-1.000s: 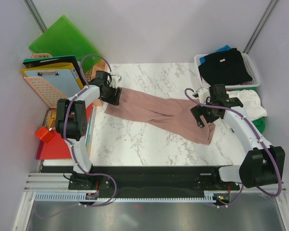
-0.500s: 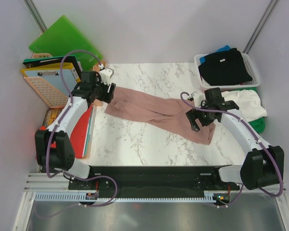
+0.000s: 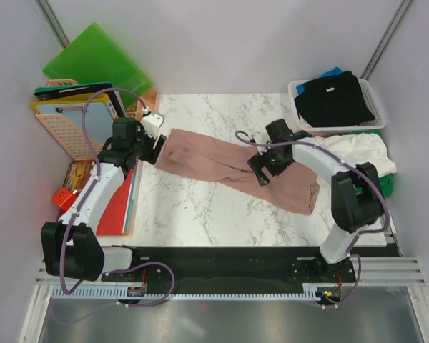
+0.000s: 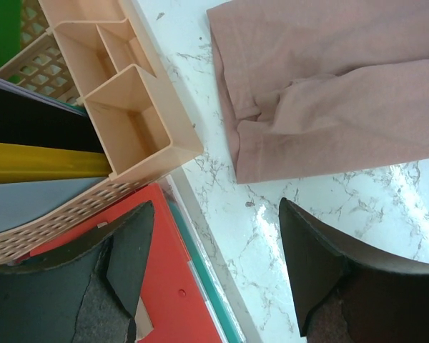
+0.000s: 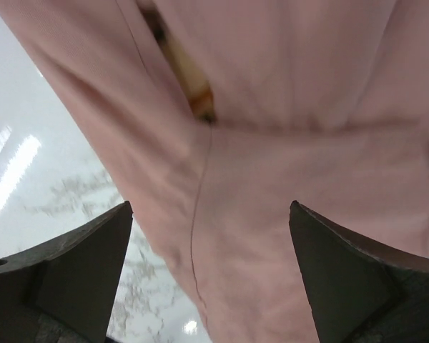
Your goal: Fold and stack the t-shirts
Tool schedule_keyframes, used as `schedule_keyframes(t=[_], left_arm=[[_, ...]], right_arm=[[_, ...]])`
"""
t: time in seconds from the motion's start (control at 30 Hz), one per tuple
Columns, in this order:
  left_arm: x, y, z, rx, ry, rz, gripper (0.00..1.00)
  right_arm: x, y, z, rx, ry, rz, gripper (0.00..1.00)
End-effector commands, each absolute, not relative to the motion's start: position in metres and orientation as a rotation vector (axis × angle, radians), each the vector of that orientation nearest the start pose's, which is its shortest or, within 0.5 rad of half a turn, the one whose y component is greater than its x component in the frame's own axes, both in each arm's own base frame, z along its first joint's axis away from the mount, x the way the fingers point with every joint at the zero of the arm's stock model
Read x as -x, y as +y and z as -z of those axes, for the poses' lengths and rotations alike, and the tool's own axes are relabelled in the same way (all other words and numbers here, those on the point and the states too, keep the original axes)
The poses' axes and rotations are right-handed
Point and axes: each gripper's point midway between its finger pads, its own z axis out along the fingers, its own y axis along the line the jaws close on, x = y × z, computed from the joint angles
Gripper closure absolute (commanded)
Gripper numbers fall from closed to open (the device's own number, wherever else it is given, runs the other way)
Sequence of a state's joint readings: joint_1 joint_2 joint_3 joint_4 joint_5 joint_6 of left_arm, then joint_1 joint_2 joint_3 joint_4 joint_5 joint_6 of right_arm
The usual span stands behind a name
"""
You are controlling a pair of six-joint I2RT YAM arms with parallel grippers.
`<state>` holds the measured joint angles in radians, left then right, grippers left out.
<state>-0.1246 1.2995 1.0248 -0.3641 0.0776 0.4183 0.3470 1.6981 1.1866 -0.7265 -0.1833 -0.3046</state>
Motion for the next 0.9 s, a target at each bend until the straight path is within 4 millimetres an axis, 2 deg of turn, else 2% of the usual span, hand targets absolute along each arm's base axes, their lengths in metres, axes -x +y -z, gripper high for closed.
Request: schedule_keyframes(t=[0.0, 0.03, 0.1, 0.13, 0.2, 0.23, 0.27, 0.3, 0.33, 0.37, 0.47, 0.57, 0.7, 0.8, 0.87], left_arm=[[-0.379, -0.035, -0.186, -0.639, 2.087, -0.142, 0.22], [-0.378, -0.033, -0.184, -0.64, 2.098, -0.147, 0.22], [-0.374, -0.031, -0.177, -0.638, 2.114, -0.15, 0.22], [-0.374, -0.031, -0.175, -0.64, 2.12, -0.149, 0.22], [-0.372, -0.031, -0.171, -0.632, 2.13, -0.144, 0.22], [-0.371, -0.032, -0.171, -0.625, 2.133, -0.134, 0.22], [-0.37, -0.033, -0.17, -0.623, 2.133, -0.129, 0.22], [-0.369, -0.033, -0.169, -0.623, 2.136, -0.122, 0.22], [-0.368, -0.033, -0.168, -0.625, 2.135, -0.121, 0.22], [-0.368, -0.032, -0.168, -0.628, 2.135, -0.126, 0.22], [-0.368, -0.025, -0.159, -0.623, 2.158, -0.145, 0.22], [-0.366, -0.022, -0.152, -0.626, 2.178, -0.148, 0.22], [-0.367, -0.024, -0.145, -0.625, 2.199, -0.127, 0.22], [-0.369, -0.024, -0.144, -0.622, 2.204, -0.121, 0.22], [-0.369, -0.025, -0.144, -0.617, 2.208, -0.114, 0.22]], right_arm=[[-0.36, 0.191, -0.106, 0.992, 2.454, -0.277, 0.02], [-0.376, 0.208, -0.122, 1.0, 2.402, -0.286, 0.02], [-0.382, 0.236, -0.133, 1.039, 2.36, -0.308, 0.02], [-0.397, 0.255, -0.137, 1.05, 2.333, -0.322, 0.02], [-0.401, 0.281, -0.131, 1.084, 2.341, -0.385, 0.02], [-0.419, 0.298, -0.149, 1.066, 2.287, -0.411, 0.02], [-0.422, 0.308, -0.113, 1.092, 2.372, -0.432, 0.02], [-0.426, 0.32, -0.107, 1.087, 2.385, -0.491, 0.02], [-0.445, 0.339, -0.097, 1.079, 2.372, -0.522, 0.02], [-0.444, 0.347, -0.091, 1.088, 2.393, -0.548, 0.02], [-0.461, 0.376, -0.084, 1.087, 2.322, -0.577, 0.02], [-0.457, 0.387, -0.076, 1.096, 2.292, -0.601, 0.02], [-0.458, 0.388, -0.071, 1.078, 2.297, -0.608, 0.05], [-0.457, 0.387, -0.064, 1.074, 2.317, -0.606, 0.28], [-0.455, 0.386, -0.061, 1.076, 2.326, -0.607, 0.33]])
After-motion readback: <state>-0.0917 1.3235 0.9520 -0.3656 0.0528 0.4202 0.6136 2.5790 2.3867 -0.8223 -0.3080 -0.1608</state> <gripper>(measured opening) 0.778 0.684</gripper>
